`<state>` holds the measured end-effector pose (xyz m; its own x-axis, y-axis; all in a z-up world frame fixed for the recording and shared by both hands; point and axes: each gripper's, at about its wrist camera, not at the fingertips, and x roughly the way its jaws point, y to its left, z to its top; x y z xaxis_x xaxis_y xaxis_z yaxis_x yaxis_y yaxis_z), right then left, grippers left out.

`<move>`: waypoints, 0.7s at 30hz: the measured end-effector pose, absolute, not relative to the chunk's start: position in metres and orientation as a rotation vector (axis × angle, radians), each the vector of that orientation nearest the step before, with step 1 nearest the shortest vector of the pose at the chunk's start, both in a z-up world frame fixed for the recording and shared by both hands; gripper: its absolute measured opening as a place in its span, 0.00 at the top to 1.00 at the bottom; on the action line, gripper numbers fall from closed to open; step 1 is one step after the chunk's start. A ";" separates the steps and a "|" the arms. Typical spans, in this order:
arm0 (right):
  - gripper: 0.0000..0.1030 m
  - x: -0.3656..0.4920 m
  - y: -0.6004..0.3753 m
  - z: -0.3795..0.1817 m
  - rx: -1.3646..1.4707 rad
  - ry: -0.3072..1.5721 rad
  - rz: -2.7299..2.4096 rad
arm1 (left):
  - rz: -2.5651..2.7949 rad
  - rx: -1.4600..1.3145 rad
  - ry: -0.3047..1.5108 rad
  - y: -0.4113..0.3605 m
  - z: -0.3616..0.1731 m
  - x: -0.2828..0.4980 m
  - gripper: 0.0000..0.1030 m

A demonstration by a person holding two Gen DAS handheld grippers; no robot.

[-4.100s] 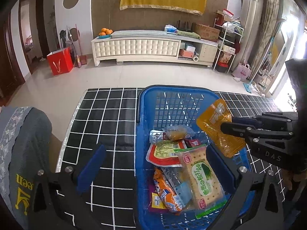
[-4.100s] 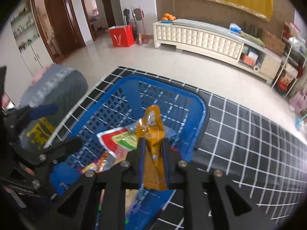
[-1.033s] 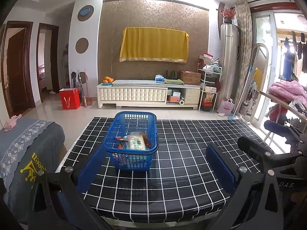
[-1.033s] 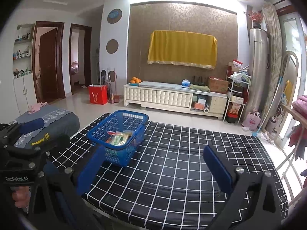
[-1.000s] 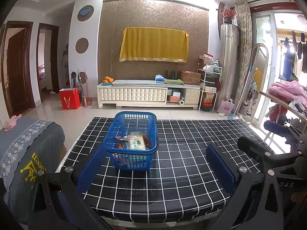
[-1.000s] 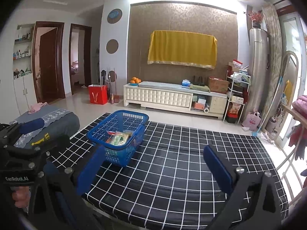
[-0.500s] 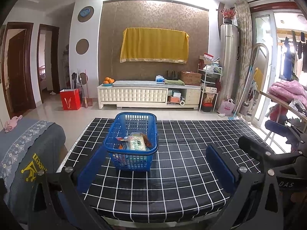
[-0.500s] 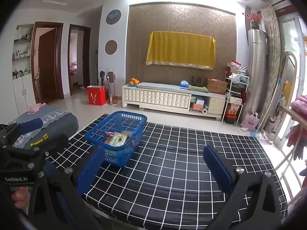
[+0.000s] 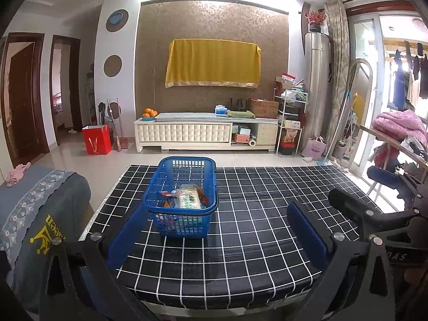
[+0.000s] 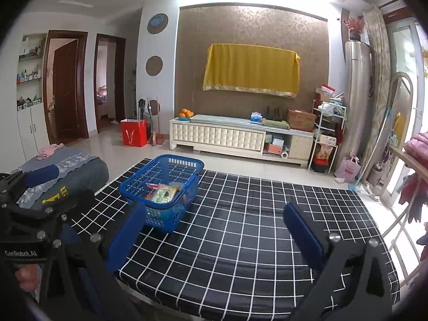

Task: Organize snacks

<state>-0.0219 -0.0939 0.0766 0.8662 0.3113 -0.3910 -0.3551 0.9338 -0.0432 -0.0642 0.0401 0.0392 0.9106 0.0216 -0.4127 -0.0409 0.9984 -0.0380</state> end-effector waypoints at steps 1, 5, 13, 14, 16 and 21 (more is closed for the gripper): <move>0.00 -0.023 -0.094 0.077 -0.115 0.389 0.350 | 0.034 -0.046 0.422 0.040 0.039 -0.064 0.00; 0.00 -0.025 -0.094 0.077 -0.115 0.384 0.349 | 0.034 -0.052 0.416 0.041 0.041 -0.066 0.00; 0.00 -0.029 -0.094 0.079 -0.110 0.374 0.340 | 0.033 -0.058 0.413 0.041 0.041 -0.069 0.00; 0.00 -0.030 -0.094 0.080 -0.110 0.373 0.341 | 0.033 -0.058 0.415 0.041 0.041 -0.069 0.00; 0.00 -0.031 -0.094 0.081 -0.110 0.370 0.341 | 0.034 -0.058 0.414 0.041 0.041 -0.069 0.00; 0.00 -0.032 -0.094 0.081 -0.110 0.369 0.342 | 0.032 -0.058 0.406 0.041 0.041 -0.074 0.00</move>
<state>-0.0322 -0.0938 0.0814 0.8760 0.3072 -0.3717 -0.3469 0.9369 -0.0433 -0.0738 0.0415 0.0411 0.9183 0.0195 -0.3954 -0.0428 0.9978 -0.0502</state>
